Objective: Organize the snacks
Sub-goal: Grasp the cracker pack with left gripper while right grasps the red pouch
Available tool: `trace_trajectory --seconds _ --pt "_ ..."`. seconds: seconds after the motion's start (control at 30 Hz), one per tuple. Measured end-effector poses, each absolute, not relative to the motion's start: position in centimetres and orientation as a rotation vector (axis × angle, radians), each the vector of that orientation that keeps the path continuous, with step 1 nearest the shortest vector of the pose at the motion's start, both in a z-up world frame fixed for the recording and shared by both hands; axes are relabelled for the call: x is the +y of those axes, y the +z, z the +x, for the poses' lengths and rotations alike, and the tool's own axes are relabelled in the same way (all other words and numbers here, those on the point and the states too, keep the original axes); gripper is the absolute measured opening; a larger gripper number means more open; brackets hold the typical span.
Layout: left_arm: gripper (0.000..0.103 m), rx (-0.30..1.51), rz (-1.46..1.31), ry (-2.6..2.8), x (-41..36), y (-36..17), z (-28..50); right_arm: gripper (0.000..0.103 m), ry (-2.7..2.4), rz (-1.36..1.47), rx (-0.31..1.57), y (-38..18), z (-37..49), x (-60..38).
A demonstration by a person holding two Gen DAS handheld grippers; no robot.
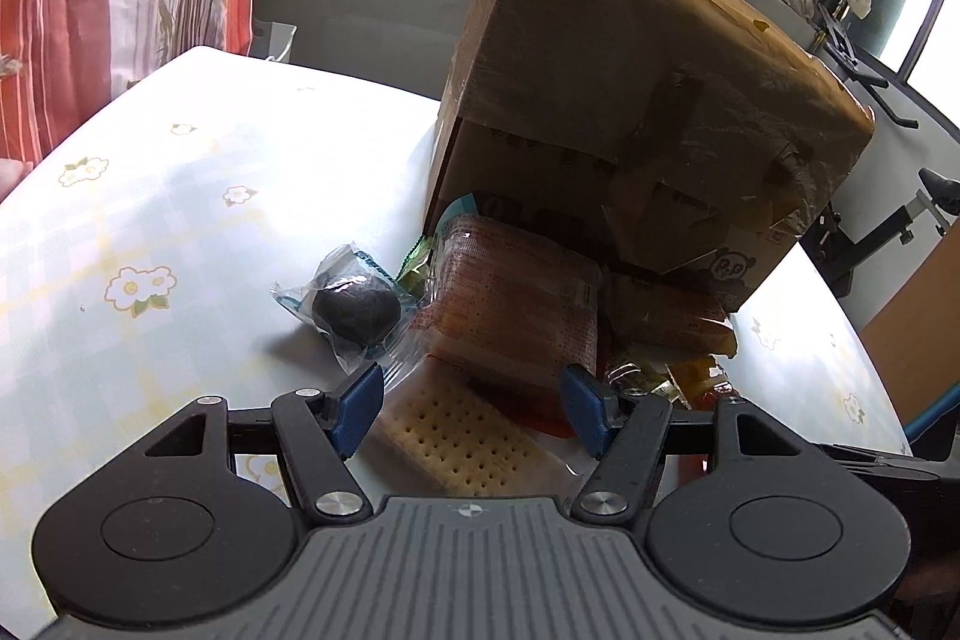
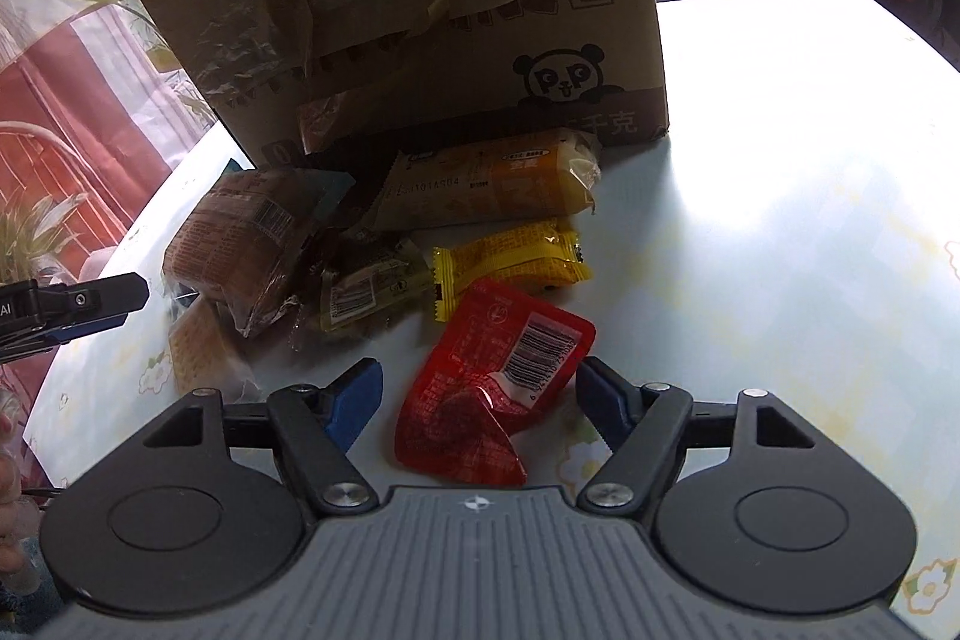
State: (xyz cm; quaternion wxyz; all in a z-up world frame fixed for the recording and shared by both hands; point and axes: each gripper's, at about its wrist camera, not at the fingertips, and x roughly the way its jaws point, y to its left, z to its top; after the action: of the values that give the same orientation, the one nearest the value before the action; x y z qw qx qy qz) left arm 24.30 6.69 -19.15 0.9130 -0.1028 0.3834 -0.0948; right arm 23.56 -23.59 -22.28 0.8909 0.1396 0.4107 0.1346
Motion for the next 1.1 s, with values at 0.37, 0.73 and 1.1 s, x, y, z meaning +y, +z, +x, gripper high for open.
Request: trace_trajectory --seconds 0.37,0.73,1.1 --pt "0.067 0.835 -0.201 -0.192 6.0 -20.2 24.1 0.074 0.243 -0.037 0.772 -23.4 22.6 -19.7" --pt "0.068 0.898 -0.215 -0.175 5.8 -20.9 24.2 0.054 0.246 -0.039 0.749 -23.4 21.9 -21.1" --pt "0.068 0.958 -0.234 -0.131 4.6 -21.8 25.2 0.054 0.263 -0.012 0.721 -23.6 21.7 -21.5"
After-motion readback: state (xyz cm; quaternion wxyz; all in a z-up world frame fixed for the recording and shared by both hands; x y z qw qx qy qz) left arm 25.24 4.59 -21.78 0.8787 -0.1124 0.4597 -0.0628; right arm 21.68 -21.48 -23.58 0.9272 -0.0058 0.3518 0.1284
